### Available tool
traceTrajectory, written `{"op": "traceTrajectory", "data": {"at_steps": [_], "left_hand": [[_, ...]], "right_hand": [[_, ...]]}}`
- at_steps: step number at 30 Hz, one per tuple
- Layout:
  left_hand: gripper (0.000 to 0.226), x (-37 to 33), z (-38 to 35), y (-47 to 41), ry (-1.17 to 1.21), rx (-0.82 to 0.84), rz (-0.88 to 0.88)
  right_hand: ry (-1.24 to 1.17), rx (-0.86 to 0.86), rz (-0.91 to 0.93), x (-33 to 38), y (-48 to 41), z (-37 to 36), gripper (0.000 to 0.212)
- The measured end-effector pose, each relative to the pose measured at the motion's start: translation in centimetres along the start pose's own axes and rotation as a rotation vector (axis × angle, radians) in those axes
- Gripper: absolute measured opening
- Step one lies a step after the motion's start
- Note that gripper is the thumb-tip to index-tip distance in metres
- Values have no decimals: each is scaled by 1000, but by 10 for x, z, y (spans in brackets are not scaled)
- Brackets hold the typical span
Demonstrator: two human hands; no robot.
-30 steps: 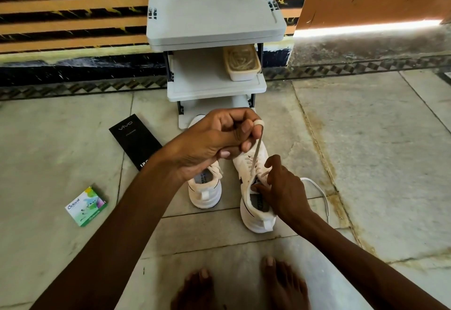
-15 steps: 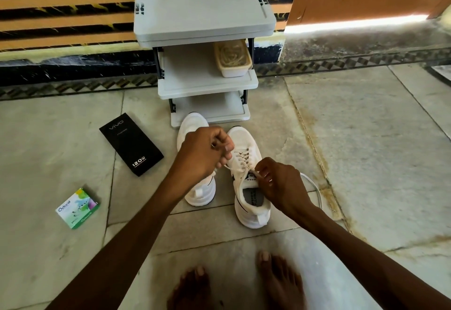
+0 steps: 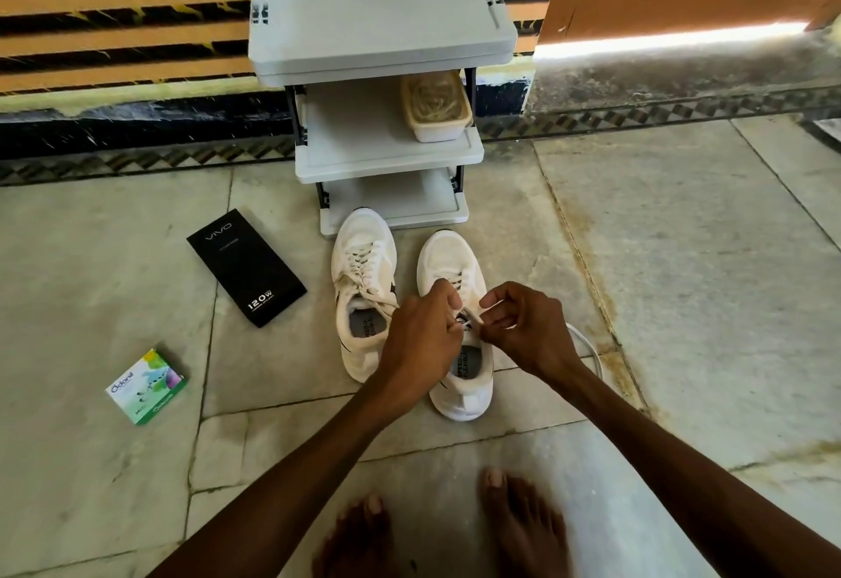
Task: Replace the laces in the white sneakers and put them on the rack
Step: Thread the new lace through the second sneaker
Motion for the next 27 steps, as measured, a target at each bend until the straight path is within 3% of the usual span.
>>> {"op": "traceTrajectory", "data": {"at_steps": [7,16,21,27], "left_hand": [[50,-19,-17,4,-301,-15,-77],[47,-20,-17,4,-213,-63,-109],[59,-26,-18,4,-116,-117,93],[74,-23,-15,-10,257,76,343]], "right_hand": [[51,7,45,-1,0,2,32],[83,-4,95,2,4,1,37],[153,-18,140,4,7,1,33],[138,-101,158,6,5,3,31]]}}
Point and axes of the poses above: each hand's wrist, its own y-axis away from the middle knuckle, its own z-axis out of the back of the hand, x = y × z, the point moved 2 cm from there along -y, towards the middle knuckle, and after that the axes turned 10 degrees about -z, right-handed, at the moved point
